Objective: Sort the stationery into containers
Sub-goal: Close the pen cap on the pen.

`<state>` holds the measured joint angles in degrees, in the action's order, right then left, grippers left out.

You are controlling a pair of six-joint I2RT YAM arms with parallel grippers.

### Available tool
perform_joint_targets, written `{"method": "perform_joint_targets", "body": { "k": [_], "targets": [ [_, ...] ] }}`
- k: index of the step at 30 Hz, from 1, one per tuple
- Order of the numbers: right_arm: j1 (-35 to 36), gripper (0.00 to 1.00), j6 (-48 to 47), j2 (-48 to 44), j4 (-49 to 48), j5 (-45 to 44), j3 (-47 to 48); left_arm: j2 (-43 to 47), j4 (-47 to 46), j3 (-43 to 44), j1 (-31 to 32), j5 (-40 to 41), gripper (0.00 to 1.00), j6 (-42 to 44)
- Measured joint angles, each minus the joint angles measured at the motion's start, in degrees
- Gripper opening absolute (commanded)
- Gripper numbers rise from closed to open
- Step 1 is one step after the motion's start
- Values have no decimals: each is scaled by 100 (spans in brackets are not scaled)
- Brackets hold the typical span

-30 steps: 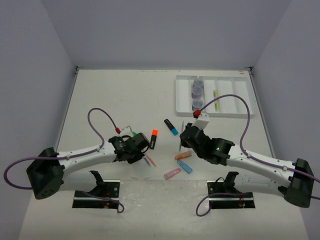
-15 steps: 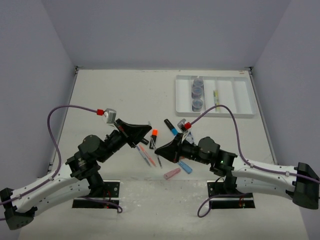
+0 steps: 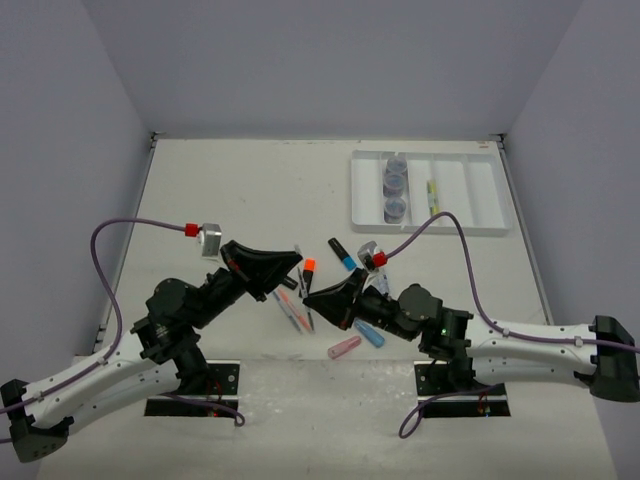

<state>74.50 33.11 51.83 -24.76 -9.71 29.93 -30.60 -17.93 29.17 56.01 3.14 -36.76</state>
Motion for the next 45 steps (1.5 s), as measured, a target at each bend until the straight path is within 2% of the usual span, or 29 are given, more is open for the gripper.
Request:
{"method": "perform_joint_targets", "body": {
  "k": [24,45],
  "targets": [
    [61,0,-232,-288,226,-556,35,-446,-123,0,0,-44,0,-32],
    [61,0,-253,-342,418,-618,39,-325,-101,-4,0,103,0,-67]
  ]
}}
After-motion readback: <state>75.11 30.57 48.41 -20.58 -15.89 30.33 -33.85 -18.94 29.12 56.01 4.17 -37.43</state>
